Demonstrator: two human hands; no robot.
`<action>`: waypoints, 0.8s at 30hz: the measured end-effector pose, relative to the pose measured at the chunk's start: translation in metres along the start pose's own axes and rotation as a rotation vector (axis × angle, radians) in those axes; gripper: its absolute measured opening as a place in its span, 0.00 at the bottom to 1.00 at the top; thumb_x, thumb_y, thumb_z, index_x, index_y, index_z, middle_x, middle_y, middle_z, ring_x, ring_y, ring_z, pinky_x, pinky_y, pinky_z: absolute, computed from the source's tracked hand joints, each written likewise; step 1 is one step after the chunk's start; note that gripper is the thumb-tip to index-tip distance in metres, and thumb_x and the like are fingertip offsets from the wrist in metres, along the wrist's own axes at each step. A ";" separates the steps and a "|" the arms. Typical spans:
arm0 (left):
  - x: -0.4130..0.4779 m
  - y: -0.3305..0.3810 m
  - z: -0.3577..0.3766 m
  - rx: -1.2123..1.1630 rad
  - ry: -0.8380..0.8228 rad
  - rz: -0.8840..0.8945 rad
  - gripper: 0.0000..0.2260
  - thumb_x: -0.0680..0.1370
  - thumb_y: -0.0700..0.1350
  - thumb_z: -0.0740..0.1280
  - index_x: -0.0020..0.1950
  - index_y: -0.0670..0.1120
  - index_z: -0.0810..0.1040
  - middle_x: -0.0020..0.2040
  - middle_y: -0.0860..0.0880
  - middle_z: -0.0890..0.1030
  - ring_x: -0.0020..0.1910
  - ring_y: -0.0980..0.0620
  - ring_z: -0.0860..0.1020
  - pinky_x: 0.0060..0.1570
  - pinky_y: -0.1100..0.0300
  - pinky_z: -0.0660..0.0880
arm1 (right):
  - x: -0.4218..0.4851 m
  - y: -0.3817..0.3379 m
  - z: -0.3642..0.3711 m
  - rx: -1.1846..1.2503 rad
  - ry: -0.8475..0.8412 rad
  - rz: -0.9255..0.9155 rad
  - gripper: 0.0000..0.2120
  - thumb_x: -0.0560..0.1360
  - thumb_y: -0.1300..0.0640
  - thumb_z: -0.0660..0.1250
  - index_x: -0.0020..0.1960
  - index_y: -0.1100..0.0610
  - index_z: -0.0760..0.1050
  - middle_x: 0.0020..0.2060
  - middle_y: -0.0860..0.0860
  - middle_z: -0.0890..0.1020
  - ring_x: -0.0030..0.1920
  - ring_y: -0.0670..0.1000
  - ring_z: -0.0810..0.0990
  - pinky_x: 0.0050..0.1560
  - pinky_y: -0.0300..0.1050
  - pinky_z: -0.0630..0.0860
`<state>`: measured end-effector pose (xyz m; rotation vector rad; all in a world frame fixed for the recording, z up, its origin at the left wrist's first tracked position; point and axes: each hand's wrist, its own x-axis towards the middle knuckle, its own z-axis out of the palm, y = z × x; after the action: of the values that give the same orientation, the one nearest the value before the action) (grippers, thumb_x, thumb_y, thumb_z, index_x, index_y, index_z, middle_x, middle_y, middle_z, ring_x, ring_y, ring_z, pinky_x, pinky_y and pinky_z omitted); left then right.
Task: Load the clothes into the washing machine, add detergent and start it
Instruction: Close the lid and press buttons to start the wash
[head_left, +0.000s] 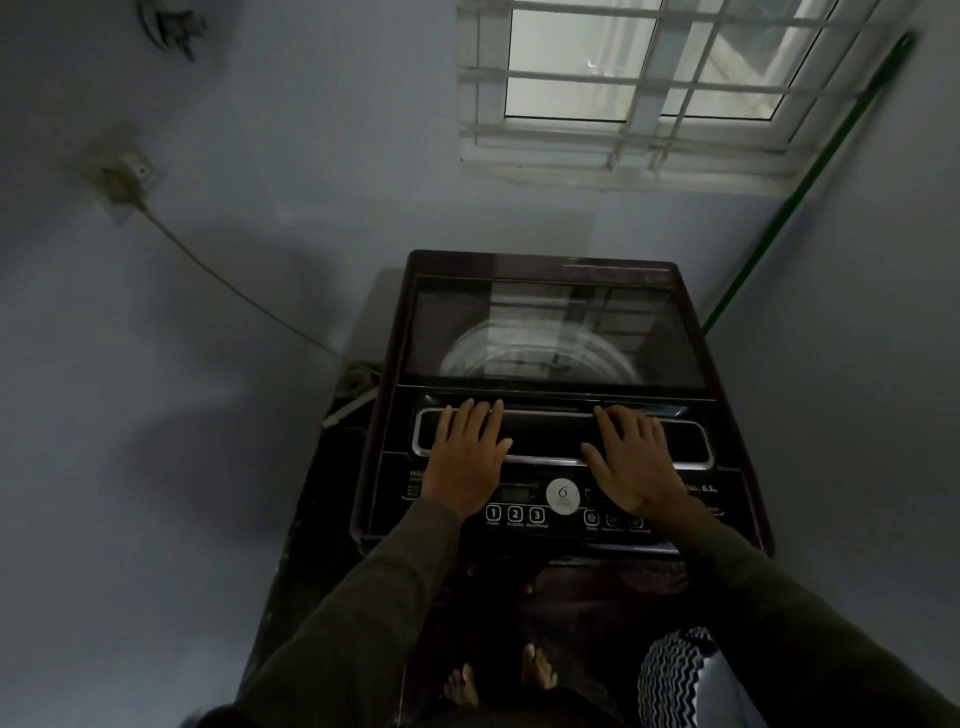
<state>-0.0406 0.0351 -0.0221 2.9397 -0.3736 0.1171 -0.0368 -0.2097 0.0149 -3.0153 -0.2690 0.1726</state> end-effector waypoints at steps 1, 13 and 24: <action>-0.002 -0.001 0.002 -0.008 0.006 -0.002 0.26 0.83 0.54 0.47 0.76 0.43 0.65 0.72 0.44 0.71 0.73 0.42 0.67 0.72 0.42 0.64 | -0.002 -0.001 0.004 0.006 0.010 0.008 0.38 0.76 0.37 0.39 0.78 0.58 0.58 0.74 0.58 0.65 0.75 0.59 0.60 0.76 0.61 0.54; -0.002 -0.020 0.003 -0.002 0.038 -0.081 0.31 0.83 0.63 0.43 0.78 0.47 0.63 0.78 0.45 0.63 0.78 0.44 0.58 0.74 0.46 0.52 | 0.041 -0.051 0.028 0.076 0.101 -0.088 0.40 0.77 0.33 0.34 0.80 0.57 0.46 0.79 0.50 0.44 0.79 0.51 0.37 0.78 0.54 0.41; 0.011 -0.106 -0.044 0.099 0.198 -0.386 0.28 0.80 0.59 0.55 0.73 0.45 0.71 0.74 0.41 0.69 0.74 0.41 0.62 0.69 0.43 0.67 | 0.133 -0.129 0.023 0.137 0.048 -0.445 0.40 0.78 0.32 0.38 0.80 0.59 0.51 0.80 0.54 0.50 0.79 0.52 0.41 0.77 0.55 0.46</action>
<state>-0.0055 0.1413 0.0050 2.9945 0.2342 0.3776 0.0686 -0.0572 -0.0062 -2.7346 -0.8693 0.0744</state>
